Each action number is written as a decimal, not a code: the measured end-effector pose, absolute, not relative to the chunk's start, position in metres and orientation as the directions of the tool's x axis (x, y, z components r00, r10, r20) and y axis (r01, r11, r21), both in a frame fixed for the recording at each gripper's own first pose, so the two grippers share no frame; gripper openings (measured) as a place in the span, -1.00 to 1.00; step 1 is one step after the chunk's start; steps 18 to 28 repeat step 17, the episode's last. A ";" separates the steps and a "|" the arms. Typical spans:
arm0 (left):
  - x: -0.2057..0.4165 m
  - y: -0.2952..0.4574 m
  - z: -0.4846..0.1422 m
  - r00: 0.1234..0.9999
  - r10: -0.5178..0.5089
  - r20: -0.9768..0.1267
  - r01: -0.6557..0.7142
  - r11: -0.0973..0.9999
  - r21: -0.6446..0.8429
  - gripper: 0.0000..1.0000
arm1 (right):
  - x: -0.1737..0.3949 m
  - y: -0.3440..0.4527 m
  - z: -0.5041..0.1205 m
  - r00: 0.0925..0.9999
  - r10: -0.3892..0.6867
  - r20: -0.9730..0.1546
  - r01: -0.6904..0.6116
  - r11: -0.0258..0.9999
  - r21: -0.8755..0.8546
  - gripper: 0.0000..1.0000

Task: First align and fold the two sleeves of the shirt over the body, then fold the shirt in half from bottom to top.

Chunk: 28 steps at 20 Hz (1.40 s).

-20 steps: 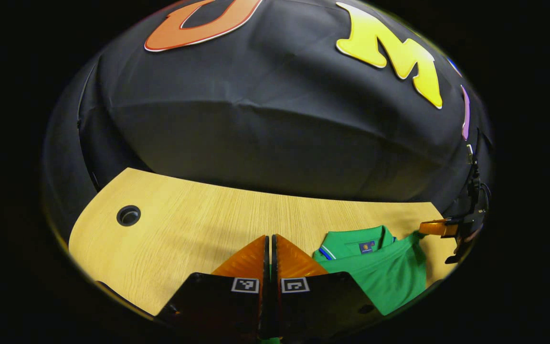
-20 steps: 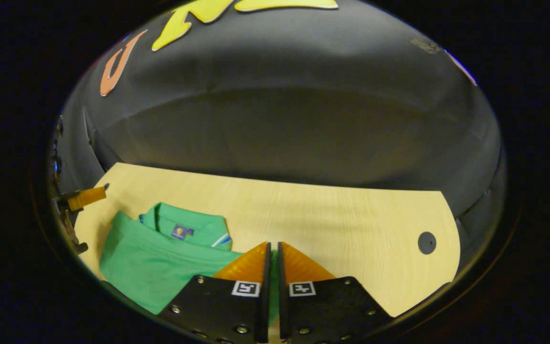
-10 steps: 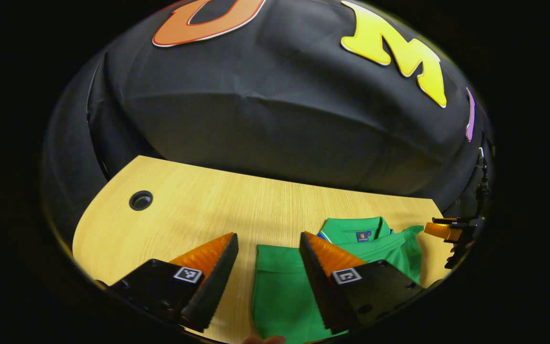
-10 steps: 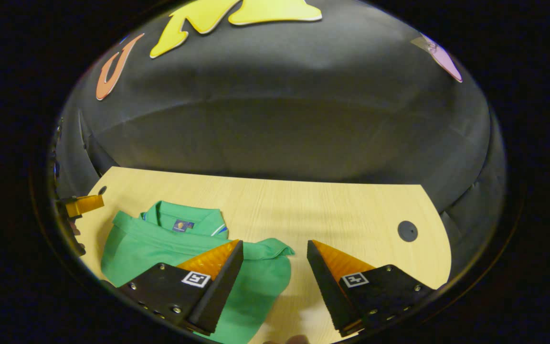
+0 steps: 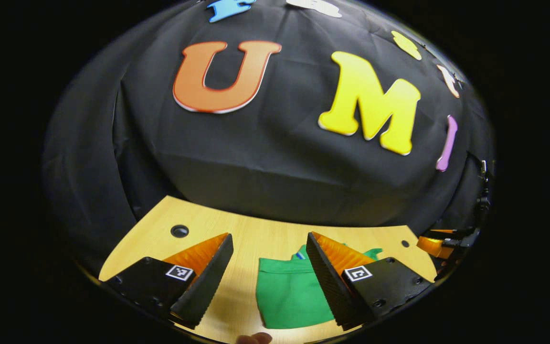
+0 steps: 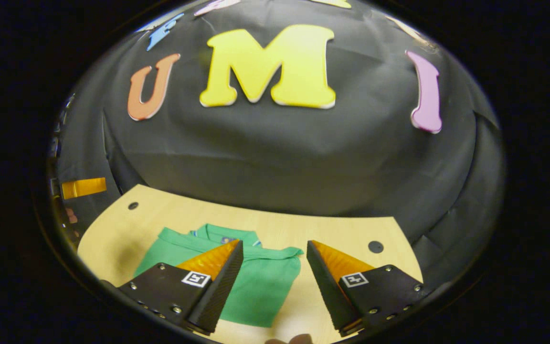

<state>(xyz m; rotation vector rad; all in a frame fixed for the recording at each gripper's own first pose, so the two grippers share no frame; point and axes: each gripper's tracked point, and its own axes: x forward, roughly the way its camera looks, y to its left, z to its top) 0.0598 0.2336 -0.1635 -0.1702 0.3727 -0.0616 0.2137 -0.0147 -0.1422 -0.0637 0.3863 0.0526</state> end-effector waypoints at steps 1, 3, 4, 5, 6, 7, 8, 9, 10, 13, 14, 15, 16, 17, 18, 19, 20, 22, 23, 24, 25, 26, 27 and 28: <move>0.044 0.233 -0.143 0.941 -0.093 -0.325 0.044 0.987 -0.156 0.97 | 0.197 -0.010 -0.125 0.936 0.035 -0.350 -0.061 0.996 -0.062 0.67; 0.013 0.231 -0.107 0.963 -0.088 -0.254 0.058 0.990 -0.126 0.96 | 0.161 -0.001 -0.092 0.959 0.026 -0.282 -0.050 0.996 -0.076 0.67; -0.002 0.226 -0.088 0.971 -0.092 -0.221 0.064 0.990 -0.129 0.96 | 0.143 0.004 -0.076 0.970 0.022 -0.242 -0.042 0.996 -0.081 0.67; -0.019 0.225 -0.071 0.977 -0.091 -0.195 0.067 0.990 -0.128 0.96 | 0.125 0.007 -0.062 0.978 0.015 -0.210 -0.034 0.996 -0.088 0.66; -0.036 0.223 -0.058 0.982 -0.084 -0.169 0.064 0.990 -0.125 0.96 | 0.107 0.010 -0.051 0.984 0.010 -0.178 -0.027 0.995 -0.096 0.67; -0.055 0.219 -0.046 0.986 -0.085 -0.145 0.068 0.990 -0.124 0.96 | 0.090 0.013 -0.043 0.989 0.000 -0.149 -0.015 0.995 -0.099 0.67; -0.072 0.213 -0.037 0.989 -0.086 -0.123 0.070 0.990 -0.126 1.00 | 0.071 0.017 -0.034 0.992 -0.008 -0.124 -0.003 0.996 -0.091 0.67; -0.088 0.209 -0.031 0.990 -0.084 -0.110 0.070 0.989 -0.127 0.96 | 0.053 0.021 -0.027 0.994 -0.014 -0.105 0.006 0.997 -0.073 0.67; -0.105 0.207 -0.027 0.992 -0.073 -0.100 0.060 0.990 -0.125 0.96 | 0.036 0.023 -0.023 0.996 -0.020 -0.090 0.015 0.998 -0.053 0.66; -0.143 0.205 -0.015 0.998 -0.045 -0.051 0.040 0.995 -0.094 0.96 | -0.002 0.025 -0.018 0.997 -0.048 -0.068 0.047 0.999 -0.022 0.66; -0.153 0.199 -0.014 0.998 -0.060 -0.036 0.057 0.995 -0.079 1.00 | -0.013 0.026 -0.020 0.996 -0.058 -0.067 0.057 0.998 -0.018 0.66; -0.165 0.195 -0.013 0.998 -0.060 -0.027 0.059 0.996 -0.063 1.00 | -0.024 0.026 -0.023 0.995 -0.071 -0.074 0.070 0.997 -0.011 0.66; -0.172 0.192 -0.012 0.998 -0.061 -0.021 0.060 0.997 -0.057 1.00 | -0.033 0.027 -0.027 0.994 -0.080 -0.077 0.080 0.997 -0.003 0.66; -0.181 0.185 -0.011 0.997 -0.071 -0.012 0.071 0.996 -0.047 1.00 | -0.042 0.028 -0.028 0.993 -0.087 -0.078 0.088 0.996 0.005 0.66; -0.181 0.185 -0.011 0.997 -0.071 -0.012 0.071 0.996 -0.047 1.00 | -0.042 0.028 -0.028 0.993 -0.087 -0.078 0.088 0.996 0.005 0.66; -0.181 0.185 -0.011 0.997 -0.071 -0.012 0.071 0.996 -0.047 1.00 | -0.042 0.028 -0.028 0.993 -0.087 -0.078 0.088 0.996 0.005 0.66; -0.181 0.185 -0.011 0.997 -0.071 -0.012 0.071 0.996 -0.047 1.00 | -0.042 0.028 -0.028 0.993 -0.087 -0.078 0.088 0.996 0.005 0.66; -0.181 0.185 -0.011 0.997 -0.071 -0.012 0.071 0.996 -0.047 1.00 | -0.042 0.028 -0.028 0.993 -0.087 -0.078 0.088 0.996 0.005 0.66; -0.181 0.185 -0.011 0.997 -0.071 -0.012 0.071 0.996 -0.047 1.00 | -0.042 0.028 -0.028 0.993 -0.087 -0.078 0.088 0.996 0.005 0.66; -0.181 0.185 -0.011 0.997 -0.071 -0.012 0.071 0.996 -0.047 1.00 | -0.042 0.028 -0.028 0.993 -0.087 -0.078 0.088 0.996 0.005 0.66; -0.181 0.185 -0.011 0.997 -0.071 -0.012 0.071 0.996 -0.047 1.00 | -0.042 0.028 -0.028 0.993 -0.087 -0.078 0.088 0.996 0.005 0.66; -0.181 0.185 -0.011 0.997 -0.071 -0.012 0.071 0.996 -0.047 1.00 | -0.042 0.028 -0.028 0.993 -0.087 -0.078 0.088 0.996 0.005 0.66; -0.181 0.185 -0.011 0.997 -0.071 -0.012 0.071 0.996 -0.047 1.00 | -0.042 0.028 -0.028 0.993 -0.087 -0.078 0.088 0.996 0.005 0.66; -0.181 0.185 -0.011 0.997 -0.071 -0.012 0.071 0.996 -0.047 1.00 | -0.042 0.028 -0.028 0.993 -0.087 -0.078 0.088 0.996 0.005 0.66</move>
